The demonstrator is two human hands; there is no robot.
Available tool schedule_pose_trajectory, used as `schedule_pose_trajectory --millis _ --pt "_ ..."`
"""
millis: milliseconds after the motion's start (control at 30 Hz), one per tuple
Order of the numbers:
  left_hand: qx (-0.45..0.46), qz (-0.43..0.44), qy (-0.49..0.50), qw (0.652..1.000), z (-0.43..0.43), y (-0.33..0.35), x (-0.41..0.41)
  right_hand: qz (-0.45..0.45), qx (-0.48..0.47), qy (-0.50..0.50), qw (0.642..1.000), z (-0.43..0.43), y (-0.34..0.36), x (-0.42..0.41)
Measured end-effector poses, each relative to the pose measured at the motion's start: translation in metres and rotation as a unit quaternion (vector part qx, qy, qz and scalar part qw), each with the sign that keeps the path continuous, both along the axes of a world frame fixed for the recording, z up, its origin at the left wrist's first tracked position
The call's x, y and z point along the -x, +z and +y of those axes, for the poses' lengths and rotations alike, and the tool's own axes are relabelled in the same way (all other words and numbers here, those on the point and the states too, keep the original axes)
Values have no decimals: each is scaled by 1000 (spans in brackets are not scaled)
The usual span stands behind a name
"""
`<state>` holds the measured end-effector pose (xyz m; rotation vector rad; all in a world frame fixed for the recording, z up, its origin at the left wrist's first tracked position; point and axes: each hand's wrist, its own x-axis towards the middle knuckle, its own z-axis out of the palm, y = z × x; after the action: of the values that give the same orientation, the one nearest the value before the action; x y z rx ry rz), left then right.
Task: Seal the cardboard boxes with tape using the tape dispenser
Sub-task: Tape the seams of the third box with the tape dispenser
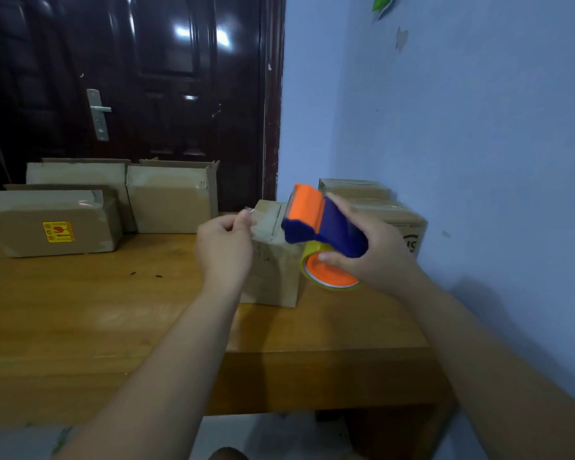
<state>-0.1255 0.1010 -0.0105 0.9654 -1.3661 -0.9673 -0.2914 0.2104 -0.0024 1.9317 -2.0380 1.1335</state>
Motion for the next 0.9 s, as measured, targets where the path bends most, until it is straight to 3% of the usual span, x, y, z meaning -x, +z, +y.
schedule_pose_trajectory --millis 167,300,400,567,767,900 --pt "-57 93 -4 994 -6 4 -4 -13 -2 -5 1000 -6 -1 3" --pt "-101 149 31 983 -20 0 -13 47 -21 -16 999 -10 2 9" --pt "-109 96 -10 989 -28 -3 -19 -19 -7 -3 1000 -7 6 17" --pt "-82 35 -2 996 -39 -7 -21 -17 -36 1 999 -15 4 23" --pt "-57 -112 35 991 -59 -13 -17 -34 -59 1 998 -26 1 35" --pt "-74 -91 11 993 -65 -18 -15 -38 -77 -3 996 -32 1 41"
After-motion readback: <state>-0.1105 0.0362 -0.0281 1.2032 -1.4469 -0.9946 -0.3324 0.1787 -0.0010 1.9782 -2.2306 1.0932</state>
